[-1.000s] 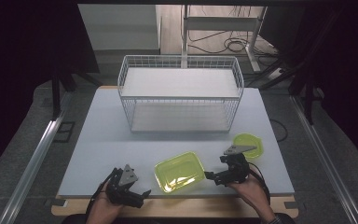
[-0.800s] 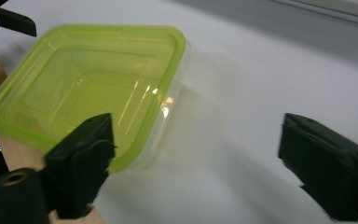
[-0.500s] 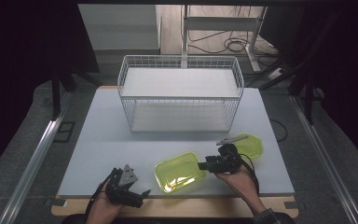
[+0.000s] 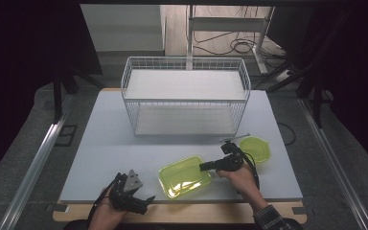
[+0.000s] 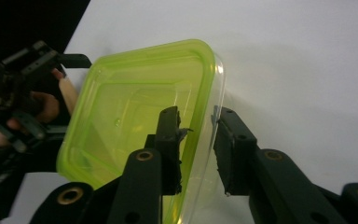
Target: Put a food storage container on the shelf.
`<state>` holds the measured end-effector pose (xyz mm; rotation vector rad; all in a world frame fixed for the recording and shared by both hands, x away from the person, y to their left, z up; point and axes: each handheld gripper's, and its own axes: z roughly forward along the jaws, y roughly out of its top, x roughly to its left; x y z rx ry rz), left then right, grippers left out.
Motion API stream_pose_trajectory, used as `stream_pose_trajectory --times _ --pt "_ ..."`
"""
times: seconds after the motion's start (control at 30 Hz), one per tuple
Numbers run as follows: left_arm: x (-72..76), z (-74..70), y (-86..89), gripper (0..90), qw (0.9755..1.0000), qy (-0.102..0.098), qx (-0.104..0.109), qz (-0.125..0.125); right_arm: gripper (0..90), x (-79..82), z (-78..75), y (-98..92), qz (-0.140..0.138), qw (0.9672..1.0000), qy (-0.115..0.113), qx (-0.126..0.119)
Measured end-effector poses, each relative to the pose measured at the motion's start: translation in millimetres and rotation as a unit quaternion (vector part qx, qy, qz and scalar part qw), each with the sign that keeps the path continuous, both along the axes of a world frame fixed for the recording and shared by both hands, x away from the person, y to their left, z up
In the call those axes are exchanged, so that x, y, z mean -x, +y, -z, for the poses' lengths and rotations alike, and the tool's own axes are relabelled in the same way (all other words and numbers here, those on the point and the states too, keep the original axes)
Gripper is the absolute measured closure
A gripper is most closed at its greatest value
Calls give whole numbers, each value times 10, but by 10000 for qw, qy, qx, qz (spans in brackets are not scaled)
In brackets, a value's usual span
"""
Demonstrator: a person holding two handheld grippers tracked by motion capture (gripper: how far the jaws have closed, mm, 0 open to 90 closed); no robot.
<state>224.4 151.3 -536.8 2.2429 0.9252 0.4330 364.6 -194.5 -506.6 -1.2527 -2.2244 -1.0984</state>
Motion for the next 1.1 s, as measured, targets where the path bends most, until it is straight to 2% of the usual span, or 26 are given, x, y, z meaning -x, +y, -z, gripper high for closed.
stream_pose_trajectory --times 0.07,0.1,0.37,0.43,0.8,1.1 --pt "1 -1 4 44 10000 -4 4 -6 796 -25 13 -18 30 9994 253 -240" --pt "1 -1 4 44 10000 -4 4 -6 796 -25 13 -18 30 9994 253 -240" --pt "3 -12 22 44 10000 -28 24 -38 802 -2 -70 -18 48 9996 115 -258" --pt "1 -12 26 44 10000 -34 38 -65 801 -11 -139 -57 85 9992 70 -397" --pt "-3 -10 31 41 10000 -39 41 -74 801 -101 -416 -182 314 9962 -68 -808" --pt "-7 -13 36 35 9999 -34 74 -106 801 -178 -608 -220 469 9942 -228 -939"
